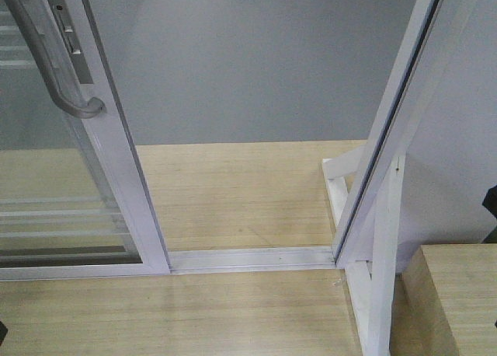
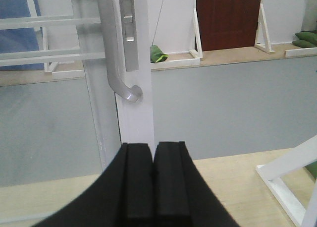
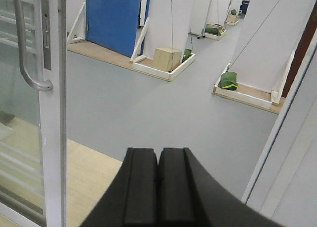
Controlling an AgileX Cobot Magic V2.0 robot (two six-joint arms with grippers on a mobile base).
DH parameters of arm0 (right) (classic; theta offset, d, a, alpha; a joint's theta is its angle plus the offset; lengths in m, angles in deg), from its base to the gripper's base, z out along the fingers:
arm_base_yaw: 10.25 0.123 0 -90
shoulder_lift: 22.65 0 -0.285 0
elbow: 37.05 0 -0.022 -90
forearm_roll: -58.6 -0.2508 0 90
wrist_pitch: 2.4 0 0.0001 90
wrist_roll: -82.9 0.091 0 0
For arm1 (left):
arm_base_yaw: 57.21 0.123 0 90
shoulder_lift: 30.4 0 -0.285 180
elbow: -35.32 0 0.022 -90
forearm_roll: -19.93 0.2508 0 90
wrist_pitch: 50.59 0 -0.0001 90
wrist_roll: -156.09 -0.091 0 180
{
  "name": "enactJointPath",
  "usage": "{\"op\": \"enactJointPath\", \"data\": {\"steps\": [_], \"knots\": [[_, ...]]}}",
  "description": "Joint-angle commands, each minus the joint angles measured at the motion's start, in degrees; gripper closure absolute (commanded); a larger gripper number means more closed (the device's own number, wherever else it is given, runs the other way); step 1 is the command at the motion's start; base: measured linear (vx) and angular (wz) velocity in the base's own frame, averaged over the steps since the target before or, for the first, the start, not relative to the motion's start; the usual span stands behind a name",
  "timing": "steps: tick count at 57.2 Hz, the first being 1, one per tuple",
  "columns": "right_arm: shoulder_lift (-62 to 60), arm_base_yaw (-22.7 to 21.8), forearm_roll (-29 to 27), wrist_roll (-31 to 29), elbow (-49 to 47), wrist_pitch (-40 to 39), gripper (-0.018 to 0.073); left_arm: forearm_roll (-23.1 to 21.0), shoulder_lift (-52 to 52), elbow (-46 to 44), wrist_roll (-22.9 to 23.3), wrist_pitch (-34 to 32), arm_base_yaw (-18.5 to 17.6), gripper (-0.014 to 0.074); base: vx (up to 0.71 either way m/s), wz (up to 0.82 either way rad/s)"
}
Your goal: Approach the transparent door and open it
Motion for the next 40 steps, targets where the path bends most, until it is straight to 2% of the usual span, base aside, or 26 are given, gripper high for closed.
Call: {"op": "enactJointPath", "data": {"steps": [1,33,40], "knots": [[0.54,-0.33,0.53,0.08,-1.65,-4.57,0.0559,-0.09,0.77,1.34,0.30,-4.25,-0.21,0.0593,0.00,0.00],[0.54,-0.33,0.24,0.08,-1.65,-4.52,0.0559,-0.09,0.77,1.34,0.30,-4.25,-0.21,0.0593,0.00,0.00],[0.17,-0.14,-3.20,0.02,-0.43,-4.87,0.0559,-0.09,0.77,1.34,0.30,-4.25,-0.21,0.0593,0.00,0.00]]}}
